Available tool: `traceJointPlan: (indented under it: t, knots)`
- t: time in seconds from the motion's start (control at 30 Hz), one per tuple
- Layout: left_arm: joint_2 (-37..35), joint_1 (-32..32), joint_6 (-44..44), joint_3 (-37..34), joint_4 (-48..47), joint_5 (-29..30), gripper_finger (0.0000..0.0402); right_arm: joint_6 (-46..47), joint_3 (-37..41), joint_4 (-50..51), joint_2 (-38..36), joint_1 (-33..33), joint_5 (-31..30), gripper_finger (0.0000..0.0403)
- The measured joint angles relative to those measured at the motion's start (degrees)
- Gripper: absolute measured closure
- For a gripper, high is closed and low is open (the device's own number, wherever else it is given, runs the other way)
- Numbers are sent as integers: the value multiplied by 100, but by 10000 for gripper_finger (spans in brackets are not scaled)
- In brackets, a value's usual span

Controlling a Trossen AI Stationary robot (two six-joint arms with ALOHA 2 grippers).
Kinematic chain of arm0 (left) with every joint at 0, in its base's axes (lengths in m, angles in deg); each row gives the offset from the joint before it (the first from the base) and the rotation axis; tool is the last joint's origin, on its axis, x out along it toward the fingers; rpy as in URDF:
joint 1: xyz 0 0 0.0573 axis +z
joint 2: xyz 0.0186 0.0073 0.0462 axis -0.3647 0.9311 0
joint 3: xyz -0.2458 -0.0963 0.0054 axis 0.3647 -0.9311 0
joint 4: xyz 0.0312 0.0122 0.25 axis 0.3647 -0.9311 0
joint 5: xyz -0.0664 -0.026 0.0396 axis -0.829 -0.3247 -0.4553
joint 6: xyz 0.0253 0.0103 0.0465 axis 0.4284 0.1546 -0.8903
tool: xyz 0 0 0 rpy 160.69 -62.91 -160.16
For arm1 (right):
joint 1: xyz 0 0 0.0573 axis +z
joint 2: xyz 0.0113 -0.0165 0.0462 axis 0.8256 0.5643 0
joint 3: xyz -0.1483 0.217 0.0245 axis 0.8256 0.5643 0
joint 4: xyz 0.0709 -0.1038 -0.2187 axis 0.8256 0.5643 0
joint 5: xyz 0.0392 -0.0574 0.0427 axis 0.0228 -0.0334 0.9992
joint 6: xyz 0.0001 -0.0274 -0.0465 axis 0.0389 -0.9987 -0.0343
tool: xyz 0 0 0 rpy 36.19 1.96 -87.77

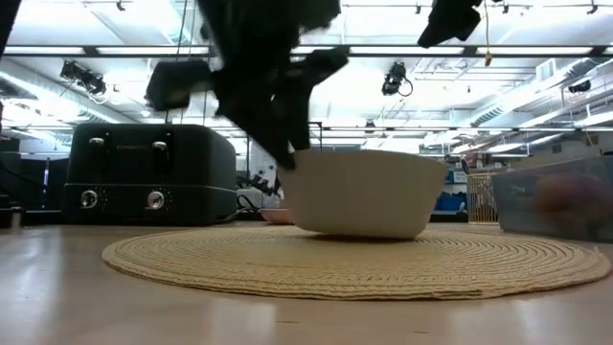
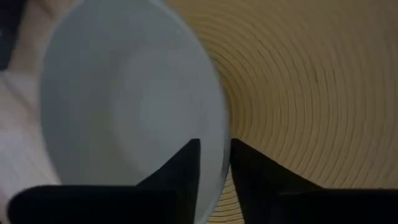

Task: Arrange a breakfast setting
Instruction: Put the gray bowl on the yellow placemat

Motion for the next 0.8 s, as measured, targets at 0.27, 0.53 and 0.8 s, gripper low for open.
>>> traceJointPlan:
  t: [0.27, 0.53, 0.8]
  knots:
    - [-6, -41, 1894, 1679, -2746, -1138, 238, 450, 162, 329, 199, -498, -261, 194]
    - [-702, -89, 4048, 2118, -4009, -1714, 255, -264, 413, -105, 1288, -1452, -221, 194]
    - [-1739, -562, 5645, 2112, -3983, -1000, 260, -803, 413, -633, 2122, -2232, 859, 194]
